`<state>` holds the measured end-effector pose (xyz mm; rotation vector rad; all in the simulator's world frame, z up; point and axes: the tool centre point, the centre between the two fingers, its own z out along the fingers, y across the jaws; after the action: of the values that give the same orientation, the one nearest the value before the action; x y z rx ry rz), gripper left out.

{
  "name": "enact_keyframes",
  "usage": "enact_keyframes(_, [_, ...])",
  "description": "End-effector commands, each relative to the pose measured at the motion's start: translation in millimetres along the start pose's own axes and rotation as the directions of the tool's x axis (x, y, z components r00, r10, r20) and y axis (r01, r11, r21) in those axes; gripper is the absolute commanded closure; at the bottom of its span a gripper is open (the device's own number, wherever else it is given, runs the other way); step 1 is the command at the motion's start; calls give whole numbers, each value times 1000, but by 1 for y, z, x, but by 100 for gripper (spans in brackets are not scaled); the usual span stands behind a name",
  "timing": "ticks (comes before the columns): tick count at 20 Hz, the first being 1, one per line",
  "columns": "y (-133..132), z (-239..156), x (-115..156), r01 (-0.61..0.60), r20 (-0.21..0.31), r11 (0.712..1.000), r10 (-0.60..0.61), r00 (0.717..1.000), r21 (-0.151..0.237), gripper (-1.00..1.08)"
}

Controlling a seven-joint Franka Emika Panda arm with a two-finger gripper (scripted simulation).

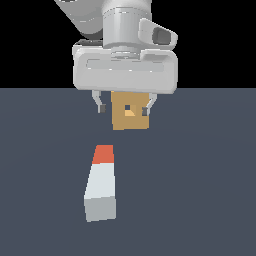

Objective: Insert the peg into the horizontal hole in a box.

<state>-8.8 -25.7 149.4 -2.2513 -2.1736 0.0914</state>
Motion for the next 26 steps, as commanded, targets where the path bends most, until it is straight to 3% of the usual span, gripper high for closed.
enact_keyframes(1, [0,0,0,0,0,1000,0,1000,0,-92])
enact_keyframes(10, [-7,13,-14,26,-4,1000,-26,1000,-8,-92])
enact_keyframes(26, [-29,72,-82,145,-22,988,-146,989,-48,-92])
